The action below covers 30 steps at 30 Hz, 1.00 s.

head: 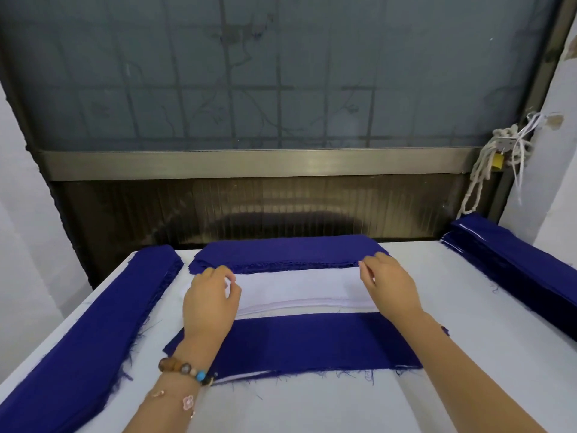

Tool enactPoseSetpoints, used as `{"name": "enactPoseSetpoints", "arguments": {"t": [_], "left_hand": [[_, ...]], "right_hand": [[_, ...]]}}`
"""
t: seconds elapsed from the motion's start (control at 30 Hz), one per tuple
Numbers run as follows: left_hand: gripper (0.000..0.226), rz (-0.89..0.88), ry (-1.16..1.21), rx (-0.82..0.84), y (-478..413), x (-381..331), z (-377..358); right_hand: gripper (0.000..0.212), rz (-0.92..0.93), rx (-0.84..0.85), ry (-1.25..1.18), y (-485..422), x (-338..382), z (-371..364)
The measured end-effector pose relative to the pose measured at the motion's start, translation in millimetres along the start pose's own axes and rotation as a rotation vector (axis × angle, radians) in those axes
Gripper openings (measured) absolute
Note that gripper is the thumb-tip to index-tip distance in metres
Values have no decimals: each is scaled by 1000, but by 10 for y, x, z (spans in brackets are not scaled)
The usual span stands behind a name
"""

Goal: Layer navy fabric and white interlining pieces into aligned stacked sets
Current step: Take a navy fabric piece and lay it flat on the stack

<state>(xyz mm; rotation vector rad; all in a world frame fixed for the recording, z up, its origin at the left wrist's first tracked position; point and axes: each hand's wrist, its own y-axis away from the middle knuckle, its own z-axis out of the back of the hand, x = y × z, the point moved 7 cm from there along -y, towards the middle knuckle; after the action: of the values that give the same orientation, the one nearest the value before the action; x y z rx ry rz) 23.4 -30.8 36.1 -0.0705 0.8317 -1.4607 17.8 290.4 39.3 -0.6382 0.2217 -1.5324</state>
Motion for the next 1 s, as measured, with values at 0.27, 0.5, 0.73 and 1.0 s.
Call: {"name": "enactPoseSetpoints", "arguments": {"t": [0.27,0.5,0.73,1.0], "left_hand": [[49,-189,-84,275,-550,-529,-820],[41,-227,-149,363,-687,-541,-1249],[19,-176,-140,222,-961,-566,-1209],[34,-16,-67,234,-1223,-360,-1319]], "right_hand": [[46,175,105,-78,-517,642,-632],[36,185,222,-37,-693,783,-1110],[19,116,186,115,-1031,930,-1189],[21,118,185,123,-1166,912,-1308]]}}
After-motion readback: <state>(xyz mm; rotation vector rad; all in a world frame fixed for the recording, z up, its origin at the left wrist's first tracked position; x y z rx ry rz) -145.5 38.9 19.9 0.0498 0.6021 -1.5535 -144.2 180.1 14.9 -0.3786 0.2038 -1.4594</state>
